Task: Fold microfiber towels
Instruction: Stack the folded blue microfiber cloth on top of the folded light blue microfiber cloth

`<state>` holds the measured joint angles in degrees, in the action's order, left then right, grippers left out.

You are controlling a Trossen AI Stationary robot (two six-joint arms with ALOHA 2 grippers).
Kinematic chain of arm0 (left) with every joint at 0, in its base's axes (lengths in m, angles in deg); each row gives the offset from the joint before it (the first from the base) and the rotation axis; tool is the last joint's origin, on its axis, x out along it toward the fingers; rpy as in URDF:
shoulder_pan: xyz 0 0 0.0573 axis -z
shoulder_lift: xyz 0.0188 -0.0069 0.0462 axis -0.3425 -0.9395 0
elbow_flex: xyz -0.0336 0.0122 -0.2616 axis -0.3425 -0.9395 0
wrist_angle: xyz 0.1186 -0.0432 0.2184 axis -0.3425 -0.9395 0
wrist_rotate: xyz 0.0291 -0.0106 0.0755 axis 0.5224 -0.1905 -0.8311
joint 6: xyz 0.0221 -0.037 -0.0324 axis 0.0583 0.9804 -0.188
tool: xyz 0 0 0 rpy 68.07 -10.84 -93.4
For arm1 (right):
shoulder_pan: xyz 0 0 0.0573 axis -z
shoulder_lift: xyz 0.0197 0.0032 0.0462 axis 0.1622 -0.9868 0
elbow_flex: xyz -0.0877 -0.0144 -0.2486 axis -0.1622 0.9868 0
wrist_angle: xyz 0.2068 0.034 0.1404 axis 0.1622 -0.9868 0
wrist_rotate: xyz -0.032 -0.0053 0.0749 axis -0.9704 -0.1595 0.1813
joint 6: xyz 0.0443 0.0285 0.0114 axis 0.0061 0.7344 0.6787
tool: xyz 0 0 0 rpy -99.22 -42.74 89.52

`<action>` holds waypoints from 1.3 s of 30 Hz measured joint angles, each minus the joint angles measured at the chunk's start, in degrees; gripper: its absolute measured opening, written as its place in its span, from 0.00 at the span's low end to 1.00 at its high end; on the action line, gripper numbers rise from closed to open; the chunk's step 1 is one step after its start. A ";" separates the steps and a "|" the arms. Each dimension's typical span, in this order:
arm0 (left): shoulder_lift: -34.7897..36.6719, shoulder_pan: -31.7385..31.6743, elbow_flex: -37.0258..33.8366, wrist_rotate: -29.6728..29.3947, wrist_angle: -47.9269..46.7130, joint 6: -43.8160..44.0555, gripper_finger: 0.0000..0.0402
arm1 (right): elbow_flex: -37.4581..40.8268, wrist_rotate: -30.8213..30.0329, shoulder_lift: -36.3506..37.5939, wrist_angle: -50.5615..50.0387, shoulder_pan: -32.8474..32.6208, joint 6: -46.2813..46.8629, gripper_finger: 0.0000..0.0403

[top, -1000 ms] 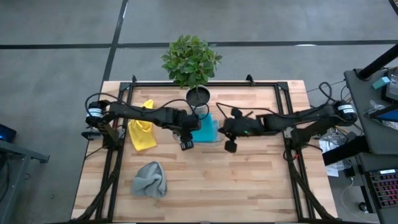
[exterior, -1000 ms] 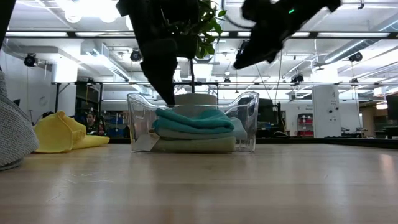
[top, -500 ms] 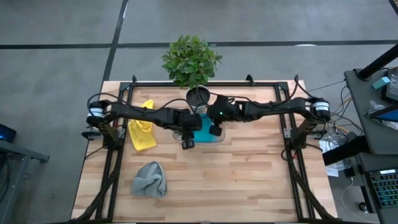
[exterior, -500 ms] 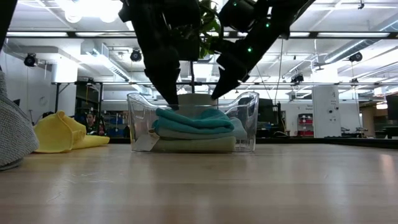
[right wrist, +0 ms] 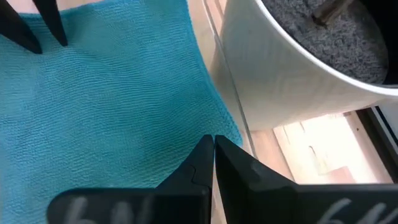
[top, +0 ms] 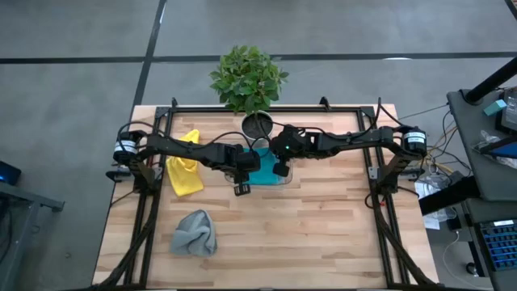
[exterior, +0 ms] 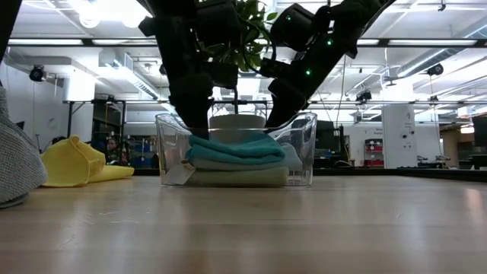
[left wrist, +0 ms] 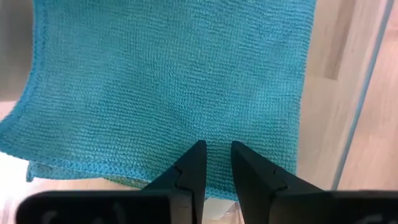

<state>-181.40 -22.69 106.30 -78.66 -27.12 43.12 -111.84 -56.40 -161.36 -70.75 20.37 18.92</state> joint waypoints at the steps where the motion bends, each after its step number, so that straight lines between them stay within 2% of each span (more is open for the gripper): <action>1: -0.01 0.00 -0.03 0.00 0.05 0.39 0.14 | 0.03 -0.02 0.00 -0.05 0.02 0.02 0.02; 8: 0.59 0.00 -0.03 0.02 -0.11 1.17 0.14 | 0.11 -0.02 0.44 -0.81 -0.01 0.10 0.02; 14: 3.80 0.00 0.38 -1.17 -0.54 -1.82 0.14 | -0.08 -0.02 2.08 0.75 -0.01 0.10 0.02; 16: 4.83 0.00 0.38 -5.45 -0.39 -3.06 0.14 | -0.04 0.00 1.67 1.72 -0.01 0.03 0.02; 19: 5.25 -0.26 0.27 -15.22 -0.50 -3.51 0.14 | -0.04 0.00 0.64 3.62 -0.01 -0.07 0.02; 21: 5.25 -0.84 0.19 -18.60 -0.30 -4.04 0.14 | -0.07 0.01 -0.50 5.04 -0.01 -0.38 0.02; 28: 2.60 -2.96 -0.42 -19.17 0.57 -4.72 0.14 | -0.04 -0.02 -3.84 5.39 -0.01 -0.44 0.02; 39: 0.21 -2.97 -1.11 -19.12 -0.06 -4.69 0.14 | -0.04 -0.06 -4.01 3.33 -0.01 -0.01 0.02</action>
<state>-181.18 -25.66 105.19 -97.79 -27.19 38.43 -111.88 -56.46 -165.37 -67.41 20.36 18.91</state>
